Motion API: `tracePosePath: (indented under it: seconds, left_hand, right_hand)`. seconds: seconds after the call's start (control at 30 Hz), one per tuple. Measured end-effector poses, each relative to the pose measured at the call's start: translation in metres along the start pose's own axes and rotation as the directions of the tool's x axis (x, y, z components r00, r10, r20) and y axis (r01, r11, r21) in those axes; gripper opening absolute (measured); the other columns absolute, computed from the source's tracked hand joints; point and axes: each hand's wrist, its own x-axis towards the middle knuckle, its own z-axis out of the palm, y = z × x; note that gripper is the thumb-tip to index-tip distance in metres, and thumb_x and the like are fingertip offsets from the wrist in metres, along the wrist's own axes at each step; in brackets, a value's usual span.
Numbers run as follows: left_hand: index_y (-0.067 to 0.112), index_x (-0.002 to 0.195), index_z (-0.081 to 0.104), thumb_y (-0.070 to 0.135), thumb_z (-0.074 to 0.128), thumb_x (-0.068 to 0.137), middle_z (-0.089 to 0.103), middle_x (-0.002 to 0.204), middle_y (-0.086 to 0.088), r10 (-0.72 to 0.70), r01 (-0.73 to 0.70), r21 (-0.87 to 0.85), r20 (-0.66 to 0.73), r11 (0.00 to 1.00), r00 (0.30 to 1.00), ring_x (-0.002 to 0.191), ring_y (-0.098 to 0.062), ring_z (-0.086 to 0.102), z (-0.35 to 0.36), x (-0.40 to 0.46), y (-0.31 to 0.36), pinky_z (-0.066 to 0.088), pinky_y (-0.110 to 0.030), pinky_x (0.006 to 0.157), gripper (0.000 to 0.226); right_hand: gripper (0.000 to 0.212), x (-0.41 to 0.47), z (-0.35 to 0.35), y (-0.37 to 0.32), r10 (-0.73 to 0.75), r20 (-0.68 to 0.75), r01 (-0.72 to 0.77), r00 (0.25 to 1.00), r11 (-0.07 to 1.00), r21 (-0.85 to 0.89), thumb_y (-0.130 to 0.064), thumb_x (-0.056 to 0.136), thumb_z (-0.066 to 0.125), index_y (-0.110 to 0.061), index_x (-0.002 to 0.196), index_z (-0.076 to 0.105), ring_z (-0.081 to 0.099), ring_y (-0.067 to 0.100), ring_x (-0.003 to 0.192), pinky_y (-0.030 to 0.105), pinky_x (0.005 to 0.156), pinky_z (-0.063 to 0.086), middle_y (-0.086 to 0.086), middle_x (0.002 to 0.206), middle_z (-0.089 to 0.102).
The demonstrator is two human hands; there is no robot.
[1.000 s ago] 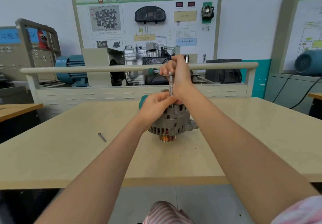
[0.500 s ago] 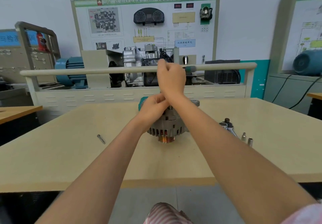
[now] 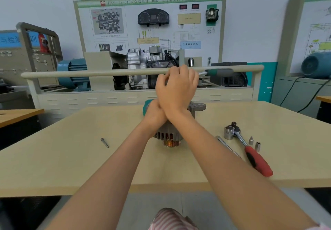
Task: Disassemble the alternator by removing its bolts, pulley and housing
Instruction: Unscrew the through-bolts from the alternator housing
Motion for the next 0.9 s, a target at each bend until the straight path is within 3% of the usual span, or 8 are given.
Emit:
tracePosePath:
  seconds: [0.13,0.23,0.47,0.5,0.57,0.67,0.8,0.9]
  left_hand:
    - [0.013,0.084,0.067,0.011,0.053,0.092,0.07,0.076,0.0,0.024,-0.024,0.001,0.024,1.0,0.999,0.079,-0.014,0.062,0.001,-0.001,0.003,0.05,-0.027,0.066,0.017]
    - [0.03,0.08,0.067,0.025,0.052,0.095,0.07,0.068,0.015,0.053,-0.051,-0.028,0.078,0.998,0.996,0.07,-0.002,0.065,0.0,-0.002,0.004,0.044,-0.021,0.066,0.022]
    - [0.029,0.09,0.072,0.028,0.055,0.094,0.074,0.08,0.01,0.084,-0.074,-0.103,0.097,0.992,0.992,0.074,0.0,0.068,0.0,-0.003,0.003,0.046,-0.01,0.06,0.017]
    - [0.027,0.086,0.072,0.025,0.056,0.094,0.073,0.074,0.011,0.085,-0.076,-0.105,0.085,0.992,0.993,0.069,0.001,0.067,0.001,-0.004,0.002,0.045,-0.008,0.056,0.018]
    - [0.023,0.07,0.066,0.012,0.054,0.093,0.066,0.056,0.014,0.074,-0.07,-0.101,0.036,0.992,0.997,0.054,0.004,0.061,0.001,-0.003,0.0,0.04,-0.007,0.047,0.028]
    - [0.017,0.061,0.054,0.0,0.049,0.091,0.056,0.05,0.01,0.041,-0.042,-0.051,-0.018,0.998,0.999,0.048,0.004,0.051,0.001,-0.002,0.0,0.034,-0.006,0.041,0.034]
    - [0.022,0.066,0.058,0.007,0.052,0.091,0.06,0.054,0.013,0.046,-0.046,-0.046,0.005,0.998,0.999,0.06,-0.002,0.053,0.003,-0.002,0.002,0.039,-0.009,0.048,0.031]
    - [0.029,0.08,0.067,0.022,0.054,0.095,0.07,0.068,0.017,0.063,-0.059,-0.064,0.066,0.996,0.996,0.071,-0.001,0.064,0.003,-0.002,0.004,0.043,-0.016,0.062,0.021]
  right_hand:
    - [0.043,0.016,-0.001,-0.001,0.088,0.156,-0.126,0.984,0.958,0.256,-0.022,0.09,0.047,-0.017,0.048,0.038,0.042,0.014,0.068,0.032,0.091,0.035,-0.007,0.058,0.043]
    - [0.052,0.033,0.0,0.003,0.242,0.367,-0.413,0.898,0.751,0.515,-0.021,0.092,0.045,-0.017,0.042,0.031,0.03,0.009,0.042,0.026,0.053,0.031,-0.011,0.037,0.031]
    - [0.049,0.042,-0.007,0.005,0.318,0.59,-0.669,0.742,0.286,0.686,-0.011,0.092,0.038,-0.016,0.044,0.034,0.036,0.01,0.042,0.027,0.062,0.038,-0.007,0.034,0.034]
    - [0.047,0.039,-0.009,0.004,0.31,0.561,-0.64,0.768,0.337,0.69,-0.011,0.092,0.039,-0.015,0.045,0.035,0.036,0.009,0.042,0.027,0.06,0.037,-0.007,0.037,0.035]
    - [0.041,0.024,-0.007,0.005,0.235,0.358,-0.418,0.904,0.667,0.617,-0.013,0.091,0.042,-0.015,0.05,0.038,0.037,0.01,0.051,0.029,0.064,0.036,-0.005,0.049,0.038]
    - [0.021,0.0,-0.001,0.007,0.024,-0.017,-0.02,1.0,0.972,0.232,-0.014,0.084,0.049,-0.011,0.064,0.053,0.038,0.014,0.073,0.031,0.09,0.031,-0.003,0.069,0.043]
    - [0.032,0.012,0.0,0.007,0.048,0.101,-0.071,0.994,0.971,0.23,-0.018,0.088,0.048,-0.013,0.056,0.046,0.04,0.015,0.069,0.037,0.09,0.035,-0.006,0.063,0.041]
    - [0.048,0.033,-0.001,0.007,0.17,0.404,-0.372,0.899,0.784,0.497,-0.027,0.09,0.041,-0.017,0.043,0.032,0.033,0.016,0.05,0.032,0.066,0.034,-0.005,0.045,0.034]
